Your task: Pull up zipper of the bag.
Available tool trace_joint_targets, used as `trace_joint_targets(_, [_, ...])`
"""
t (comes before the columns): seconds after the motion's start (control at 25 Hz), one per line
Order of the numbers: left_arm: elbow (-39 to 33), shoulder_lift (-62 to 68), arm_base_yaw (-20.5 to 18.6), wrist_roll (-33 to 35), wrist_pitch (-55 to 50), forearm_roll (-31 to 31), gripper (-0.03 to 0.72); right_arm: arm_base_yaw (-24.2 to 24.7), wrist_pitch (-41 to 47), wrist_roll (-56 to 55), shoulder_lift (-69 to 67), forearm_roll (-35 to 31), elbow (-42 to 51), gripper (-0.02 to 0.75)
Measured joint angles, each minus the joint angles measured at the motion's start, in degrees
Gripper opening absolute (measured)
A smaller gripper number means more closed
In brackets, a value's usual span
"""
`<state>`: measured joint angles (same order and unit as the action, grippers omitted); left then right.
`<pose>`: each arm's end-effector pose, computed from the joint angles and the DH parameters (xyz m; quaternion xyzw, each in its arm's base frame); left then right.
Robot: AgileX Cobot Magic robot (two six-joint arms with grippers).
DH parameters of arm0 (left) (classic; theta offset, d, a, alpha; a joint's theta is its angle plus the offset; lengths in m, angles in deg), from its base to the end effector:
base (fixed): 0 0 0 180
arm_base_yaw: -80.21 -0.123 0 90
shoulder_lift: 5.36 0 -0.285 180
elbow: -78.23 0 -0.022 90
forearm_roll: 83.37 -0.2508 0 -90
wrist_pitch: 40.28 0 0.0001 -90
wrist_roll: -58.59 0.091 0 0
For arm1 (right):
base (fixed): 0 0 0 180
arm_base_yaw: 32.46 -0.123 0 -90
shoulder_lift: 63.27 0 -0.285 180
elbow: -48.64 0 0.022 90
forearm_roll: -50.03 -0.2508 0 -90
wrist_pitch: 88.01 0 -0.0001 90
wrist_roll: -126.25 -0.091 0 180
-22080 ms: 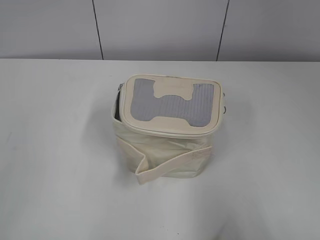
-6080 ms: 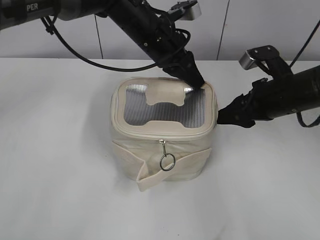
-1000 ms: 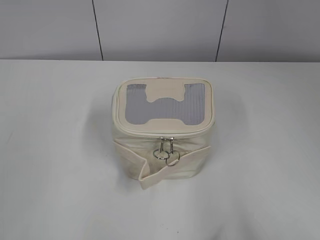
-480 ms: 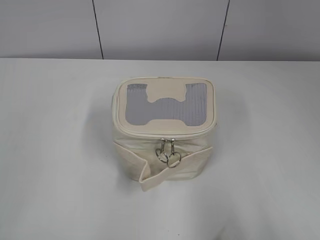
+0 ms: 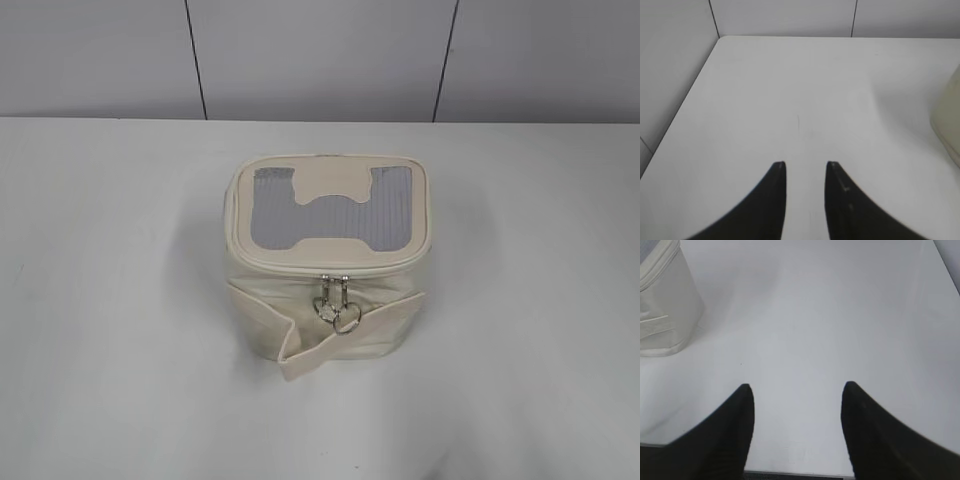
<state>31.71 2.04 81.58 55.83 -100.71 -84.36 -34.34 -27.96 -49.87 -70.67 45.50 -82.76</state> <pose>-0.0100 0.0016 0.2876 -0.0107 0.8402 -0.0109 0.5420 -0.0056 0.0060 0.2783 -0.0440 0.8465 0.0303 0.5297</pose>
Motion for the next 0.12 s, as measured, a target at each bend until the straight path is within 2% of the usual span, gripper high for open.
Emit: trace_joint_targets(0.12, [0.0, 0.0, 0.0, 0.0, 0.0, 0.0, 0.211, 0.0, 0.0, 0.0, 0.0, 0.0, 0.0, 0.444])
